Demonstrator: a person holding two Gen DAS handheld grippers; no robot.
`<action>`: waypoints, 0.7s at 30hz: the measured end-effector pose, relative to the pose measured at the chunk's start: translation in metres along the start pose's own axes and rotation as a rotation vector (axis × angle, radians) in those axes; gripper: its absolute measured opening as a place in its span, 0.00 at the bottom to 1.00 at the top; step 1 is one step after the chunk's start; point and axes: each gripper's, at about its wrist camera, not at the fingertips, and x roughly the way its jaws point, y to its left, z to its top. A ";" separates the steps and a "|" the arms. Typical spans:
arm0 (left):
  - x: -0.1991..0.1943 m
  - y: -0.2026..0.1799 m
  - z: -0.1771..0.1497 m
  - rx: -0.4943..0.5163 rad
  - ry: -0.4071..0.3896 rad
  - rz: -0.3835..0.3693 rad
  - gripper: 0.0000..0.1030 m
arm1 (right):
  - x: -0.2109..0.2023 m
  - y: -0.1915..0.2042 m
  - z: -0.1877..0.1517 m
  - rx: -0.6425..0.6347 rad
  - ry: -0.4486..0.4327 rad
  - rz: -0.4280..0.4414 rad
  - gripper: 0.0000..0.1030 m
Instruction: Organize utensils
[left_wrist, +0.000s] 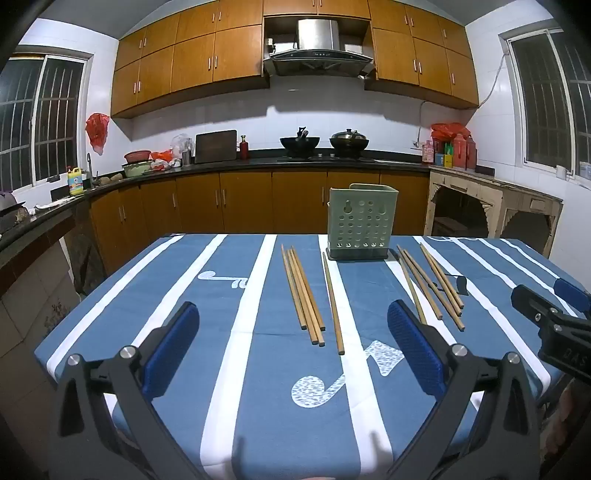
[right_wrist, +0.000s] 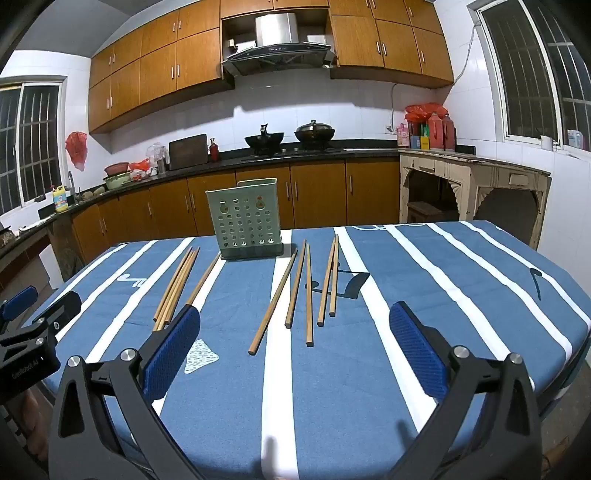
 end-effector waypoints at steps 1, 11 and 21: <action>0.000 0.000 0.000 -0.001 -0.001 0.000 0.96 | 0.000 0.000 0.000 0.000 0.000 0.000 0.98; 0.000 0.000 0.000 -0.005 0.002 -0.002 0.96 | 0.000 -0.001 0.000 0.004 0.002 0.001 0.98; 0.000 0.000 0.000 -0.004 0.002 -0.003 0.96 | 0.000 0.000 0.000 0.005 0.004 0.002 0.98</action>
